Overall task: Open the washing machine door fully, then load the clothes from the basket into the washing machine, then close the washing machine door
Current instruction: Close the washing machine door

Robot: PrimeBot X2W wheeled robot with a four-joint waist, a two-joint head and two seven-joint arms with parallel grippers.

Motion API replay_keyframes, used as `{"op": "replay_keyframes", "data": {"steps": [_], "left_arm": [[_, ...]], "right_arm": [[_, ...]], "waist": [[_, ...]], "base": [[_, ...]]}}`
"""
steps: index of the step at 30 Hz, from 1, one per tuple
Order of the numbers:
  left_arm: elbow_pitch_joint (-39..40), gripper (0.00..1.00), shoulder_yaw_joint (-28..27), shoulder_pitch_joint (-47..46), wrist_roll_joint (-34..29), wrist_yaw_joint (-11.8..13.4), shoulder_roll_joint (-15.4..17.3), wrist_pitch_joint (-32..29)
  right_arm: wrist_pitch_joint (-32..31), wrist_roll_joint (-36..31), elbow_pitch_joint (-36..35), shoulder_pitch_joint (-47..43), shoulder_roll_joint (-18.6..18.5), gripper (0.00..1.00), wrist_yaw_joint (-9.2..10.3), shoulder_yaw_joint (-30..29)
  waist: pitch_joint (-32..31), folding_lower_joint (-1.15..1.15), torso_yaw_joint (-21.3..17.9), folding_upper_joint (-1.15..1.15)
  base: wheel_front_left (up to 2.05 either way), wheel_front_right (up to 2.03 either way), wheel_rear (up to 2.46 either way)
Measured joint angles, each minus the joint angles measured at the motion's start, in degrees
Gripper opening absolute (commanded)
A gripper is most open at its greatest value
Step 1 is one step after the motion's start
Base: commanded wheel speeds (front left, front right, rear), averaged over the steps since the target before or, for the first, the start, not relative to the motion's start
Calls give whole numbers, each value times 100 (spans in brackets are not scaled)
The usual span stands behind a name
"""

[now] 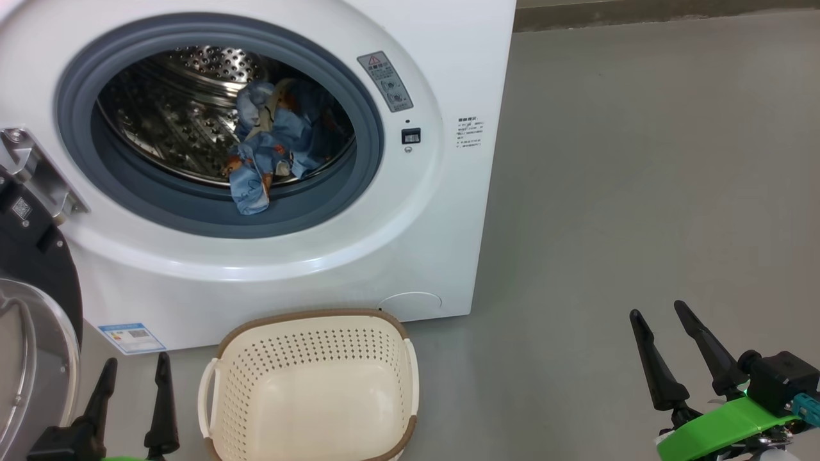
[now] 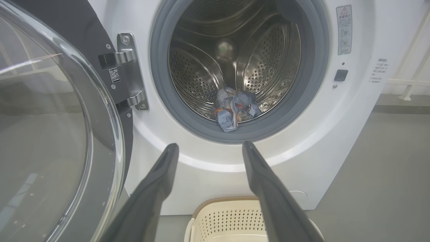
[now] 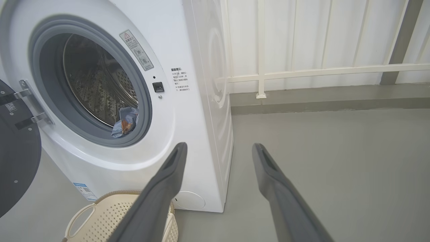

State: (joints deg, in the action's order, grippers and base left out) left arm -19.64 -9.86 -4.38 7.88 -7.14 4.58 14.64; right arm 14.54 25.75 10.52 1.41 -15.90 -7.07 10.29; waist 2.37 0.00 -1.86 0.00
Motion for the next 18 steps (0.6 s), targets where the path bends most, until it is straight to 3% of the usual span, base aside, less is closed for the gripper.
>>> {"op": "replay_keyframes", "data": {"steps": [11, 18], "left_arm": [[-47, 100, -23, -1, -27, -8, -26, -1], [-42, 100, -23, 0, -51, -15, -41, -1]], "right_arm": [[0, 1, -4, 0, -2, 100, 0, -12], [0, 1, -4, 0, -2, 100, 0, -11]], "waist": [[22, 0, 19, 0], [-1, 0, 17, 0]], "base": [[-10, 10, 0], [-98, 98, 0]]}}
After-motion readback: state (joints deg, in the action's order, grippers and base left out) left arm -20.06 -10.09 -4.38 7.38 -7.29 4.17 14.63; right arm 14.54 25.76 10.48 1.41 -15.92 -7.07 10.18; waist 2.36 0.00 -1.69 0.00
